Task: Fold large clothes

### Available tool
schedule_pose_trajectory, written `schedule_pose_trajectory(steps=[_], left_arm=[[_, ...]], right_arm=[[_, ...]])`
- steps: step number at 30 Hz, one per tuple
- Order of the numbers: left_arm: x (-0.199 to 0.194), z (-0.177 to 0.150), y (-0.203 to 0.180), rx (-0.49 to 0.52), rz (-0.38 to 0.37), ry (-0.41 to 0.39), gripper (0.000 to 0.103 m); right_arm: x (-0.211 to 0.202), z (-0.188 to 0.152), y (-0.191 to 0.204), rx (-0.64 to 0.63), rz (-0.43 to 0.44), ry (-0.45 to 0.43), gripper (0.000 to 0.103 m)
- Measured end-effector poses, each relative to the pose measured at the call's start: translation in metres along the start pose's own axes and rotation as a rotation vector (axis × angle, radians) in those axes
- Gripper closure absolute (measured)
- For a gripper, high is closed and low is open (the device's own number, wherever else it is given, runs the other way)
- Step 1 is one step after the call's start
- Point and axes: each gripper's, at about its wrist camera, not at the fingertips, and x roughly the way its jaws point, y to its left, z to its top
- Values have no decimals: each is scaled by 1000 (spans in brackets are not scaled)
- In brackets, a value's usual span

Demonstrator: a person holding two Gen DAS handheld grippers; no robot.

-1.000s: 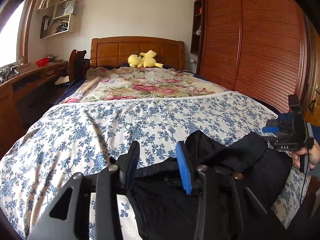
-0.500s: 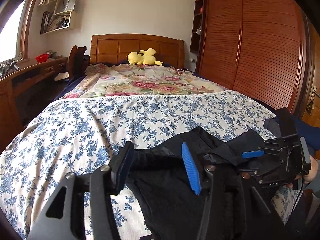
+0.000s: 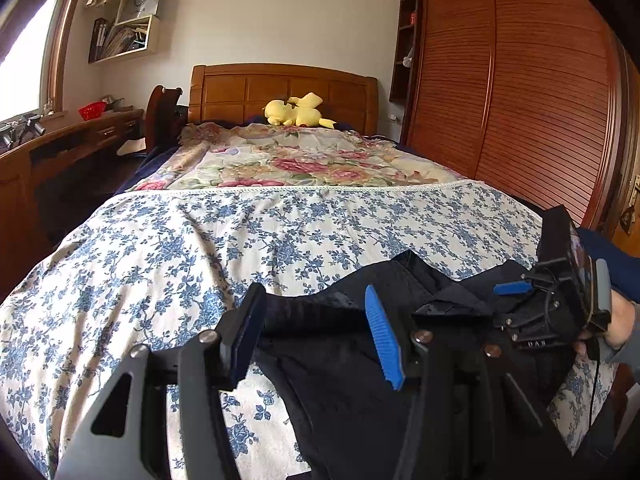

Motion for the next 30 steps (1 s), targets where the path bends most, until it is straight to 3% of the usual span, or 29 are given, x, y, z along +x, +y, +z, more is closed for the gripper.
schedule_pose_trajectory(steps=[9, 15, 21, 30], left_arm=[[2, -1, 3, -10, 0, 4, 53], [7, -3, -1, 1, -6, 20, 53], [13, -4, -14, 26, -30, 35, 53], [24, -9, -50, 72, -104, 66, 53]], right_arm=[[29, 52, -36, -14, -119, 11, 46], [24, 94, -63, 40, -322, -88, 46], [13, 92, -81, 72, -273, -113, 46], [45, 39, -124, 182, -208, 28, 46]])
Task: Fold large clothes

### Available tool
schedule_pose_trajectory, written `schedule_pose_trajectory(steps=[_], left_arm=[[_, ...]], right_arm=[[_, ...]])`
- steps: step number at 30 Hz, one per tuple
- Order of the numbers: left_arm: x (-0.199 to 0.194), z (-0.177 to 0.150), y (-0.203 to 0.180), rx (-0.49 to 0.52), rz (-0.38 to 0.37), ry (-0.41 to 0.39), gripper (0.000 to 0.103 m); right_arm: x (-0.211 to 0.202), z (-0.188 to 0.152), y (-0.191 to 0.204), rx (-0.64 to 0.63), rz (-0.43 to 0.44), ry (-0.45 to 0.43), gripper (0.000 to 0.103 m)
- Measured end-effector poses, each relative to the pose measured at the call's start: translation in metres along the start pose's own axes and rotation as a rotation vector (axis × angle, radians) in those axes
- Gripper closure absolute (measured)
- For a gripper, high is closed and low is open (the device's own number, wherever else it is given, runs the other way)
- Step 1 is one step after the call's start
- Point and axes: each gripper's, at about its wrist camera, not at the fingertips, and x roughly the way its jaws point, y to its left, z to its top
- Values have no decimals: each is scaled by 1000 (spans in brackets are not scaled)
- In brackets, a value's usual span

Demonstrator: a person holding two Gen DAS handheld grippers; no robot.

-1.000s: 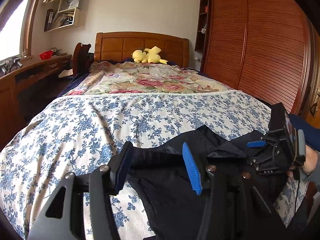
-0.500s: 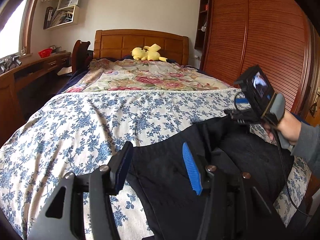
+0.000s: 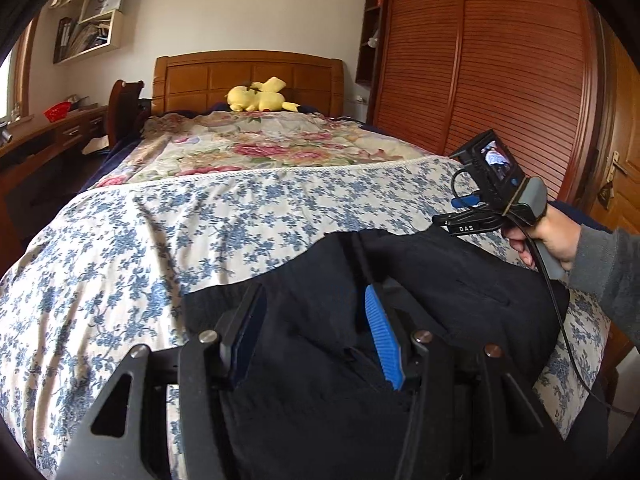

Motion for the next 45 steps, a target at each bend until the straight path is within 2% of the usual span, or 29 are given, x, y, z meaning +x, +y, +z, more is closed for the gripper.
schedule_pose_trajectory(steps=[4, 10, 12, 13, 15, 16, 19, 20, 22, 23, 25, 27, 28, 29, 31, 32, 35, 39, 45], left_arm=[[7, -2, -16, 29, -18, 17, 53], [18, -7, -33, 45, -57, 55, 53], [22, -10, -36, 46, -66, 66, 53], [23, -11, -38, 46, -66, 71, 53], [27, -13, -40, 46, -66, 83, 53], [28, -15, -40, 43, -67, 89, 53], [31, -17, -42, 35, -71, 100, 53], [32, -17, -42, 37, -70, 102, 53], [31, -18, -45, 48, -69, 102, 53], [31, -19, -46, 50, -68, 104, 53], [30, -20, -46, 48, -68, 105, 53], [28, -20, -47, 51, -69, 105, 53], [27, -21, -47, 51, -69, 105, 53], [27, -21, -47, 51, -70, 105, 53], [24, -21, -48, 53, -70, 104, 53], [23, -21, -50, 54, -69, 103, 53], [20, -22, -53, 61, -73, 100, 53], [17, -24, -60, 73, -75, 103, 53], [12, -27, -75, 100, -92, 102, 53]], right_arm=[[29, -18, -28, 115, 59, 96, 46], [58, -35, -50, 245, 127, 191, 46], [65, -40, -52, 273, 174, 211, 60], [67, -42, -50, 281, 225, 221, 74], [62, -41, -43, 253, 218, 203, 83], [59, -40, -41, 236, 221, 194, 93], [46, -38, -44, 227, 194, 126, 100], [36, -37, -48, 237, 135, 73, 101], [31, -37, -57, 278, 75, 48, 101], [33, -38, -59, 291, 54, 68, 101], [33, -40, -57, 281, 31, 92, 100], [23, -41, -57, 282, 33, 72, 95], [16, -43, -58, 283, 24, 65, 90], [10, -44, -59, 283, 22, 58, 81], [-9, -52, -63, 292, 60, 31, 64], [-21, -58, -64, 293, 82, 13, 60], [-50, -76, -58, 264, 119, -16, 55], [-86, -106, -40, 201, 181, -31, 54], [-124, -154, -3, 106, 199, -44, 54]])
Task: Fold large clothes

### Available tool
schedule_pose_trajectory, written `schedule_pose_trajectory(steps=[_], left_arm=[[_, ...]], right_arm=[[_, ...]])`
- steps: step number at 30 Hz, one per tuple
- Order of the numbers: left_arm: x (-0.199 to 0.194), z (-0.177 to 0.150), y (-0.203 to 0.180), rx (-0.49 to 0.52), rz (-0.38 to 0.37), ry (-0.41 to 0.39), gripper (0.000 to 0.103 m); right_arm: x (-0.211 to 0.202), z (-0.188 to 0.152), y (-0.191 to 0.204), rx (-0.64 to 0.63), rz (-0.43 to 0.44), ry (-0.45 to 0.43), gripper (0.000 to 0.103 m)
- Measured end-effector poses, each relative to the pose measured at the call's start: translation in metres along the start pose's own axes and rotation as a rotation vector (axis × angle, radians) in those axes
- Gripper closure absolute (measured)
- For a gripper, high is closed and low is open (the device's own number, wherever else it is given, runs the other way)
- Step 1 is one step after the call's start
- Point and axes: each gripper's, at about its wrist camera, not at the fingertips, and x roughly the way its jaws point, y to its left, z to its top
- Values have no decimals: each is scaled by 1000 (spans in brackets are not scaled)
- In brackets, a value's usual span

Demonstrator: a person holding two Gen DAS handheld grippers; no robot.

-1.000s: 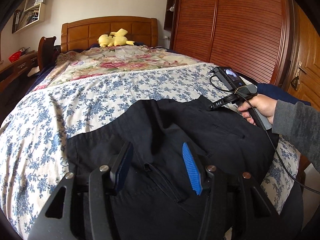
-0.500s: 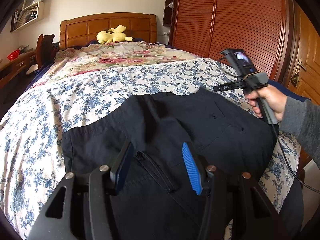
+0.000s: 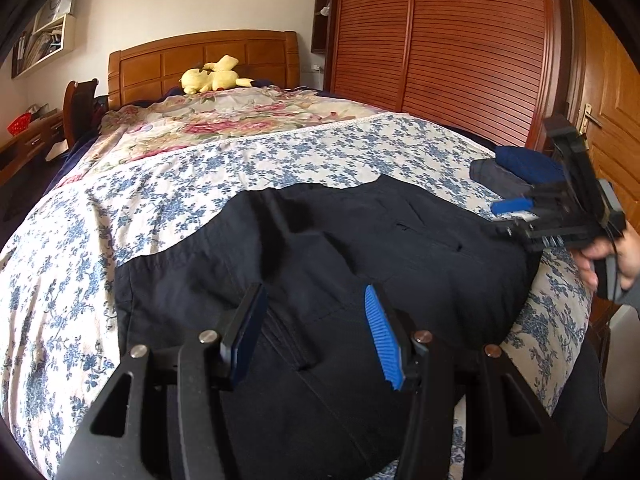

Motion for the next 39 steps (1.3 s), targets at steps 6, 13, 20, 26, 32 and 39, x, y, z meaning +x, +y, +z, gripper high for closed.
schedule_pose_trajectory(steps=[6, 13, 20, 26, 32, 39], left_arm=[[-2, -4, -10, 10, -20, 9, 53], [1, -15, -28, 33, -48, 34, 53], [8, -29, -40, 45, -64, 72, 53], [13, -35, -43, 44, -82, 87, 53], [17, -37, -41, 43, -85, 97, 53], [20, -39, -42, 45, -84, 102, 53]], right_arm=[[-12, -32, 5, 23, 10, 13, 54], [0, -53, -12, 79, -24, 53, 43], [21, -72, -11, 89, -21, 77, 38], [9, -66, -14, 106, -37, 82, 38], [-10, -65, -21, 121, -71, 30, 38], [2, -76, -43, 197, -84, 69, 36]])
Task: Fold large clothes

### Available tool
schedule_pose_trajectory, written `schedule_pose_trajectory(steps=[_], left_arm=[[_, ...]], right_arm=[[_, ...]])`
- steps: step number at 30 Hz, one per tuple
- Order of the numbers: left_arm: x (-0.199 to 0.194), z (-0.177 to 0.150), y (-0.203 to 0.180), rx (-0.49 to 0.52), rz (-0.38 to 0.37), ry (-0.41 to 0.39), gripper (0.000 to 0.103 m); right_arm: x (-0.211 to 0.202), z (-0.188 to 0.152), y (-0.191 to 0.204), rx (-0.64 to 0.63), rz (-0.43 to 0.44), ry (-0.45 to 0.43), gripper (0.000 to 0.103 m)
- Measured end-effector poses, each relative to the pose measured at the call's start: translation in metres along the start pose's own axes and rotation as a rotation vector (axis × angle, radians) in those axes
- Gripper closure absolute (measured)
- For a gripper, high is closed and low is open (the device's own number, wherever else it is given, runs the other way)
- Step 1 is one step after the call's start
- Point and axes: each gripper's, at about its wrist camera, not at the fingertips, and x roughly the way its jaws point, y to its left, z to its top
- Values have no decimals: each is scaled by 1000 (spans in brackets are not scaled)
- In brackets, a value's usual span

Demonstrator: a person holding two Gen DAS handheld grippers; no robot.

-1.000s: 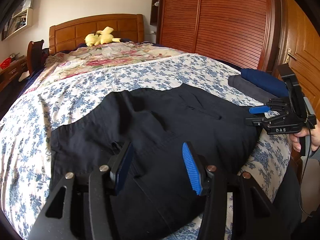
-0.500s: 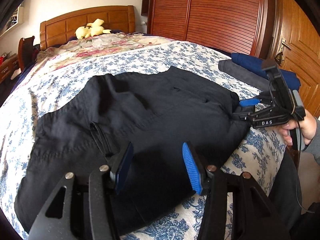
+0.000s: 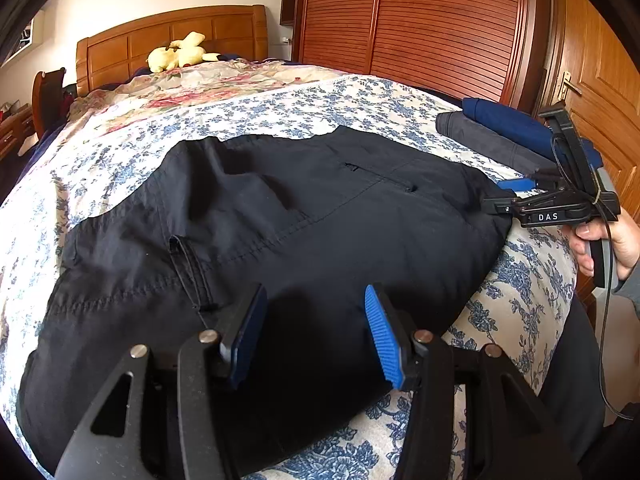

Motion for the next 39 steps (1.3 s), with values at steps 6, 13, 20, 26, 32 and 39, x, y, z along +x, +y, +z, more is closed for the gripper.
schedule_pose_trajectory(steps=[6, 13, 20, 26, 32, 39], left_arm=[[3, 0, -2, 4, 0, 6, 53], [4, 0, -1, 1, 0, 6, 53], [2, 0, 3, -14, -10, 1, 53], [-7, 1, 11, -31, -3, -16, 53], [-34, 7, 26, -63, 12, -82, 53], [-75, 7, 51, -111, 60, -168, 53]], right_arm=[[13, -8, -7, 63, 79, 58, 34], [18, -10, -6, 85, 153, 73, 53], [1, 3, 6, 81, 224, 69, 84], [-45, 37, 18, 73, 274, -68, 88], [-81, 75, 60, -10, 319, -165, 91], [-105, 113, 134, -138, 434, -263, 93]])
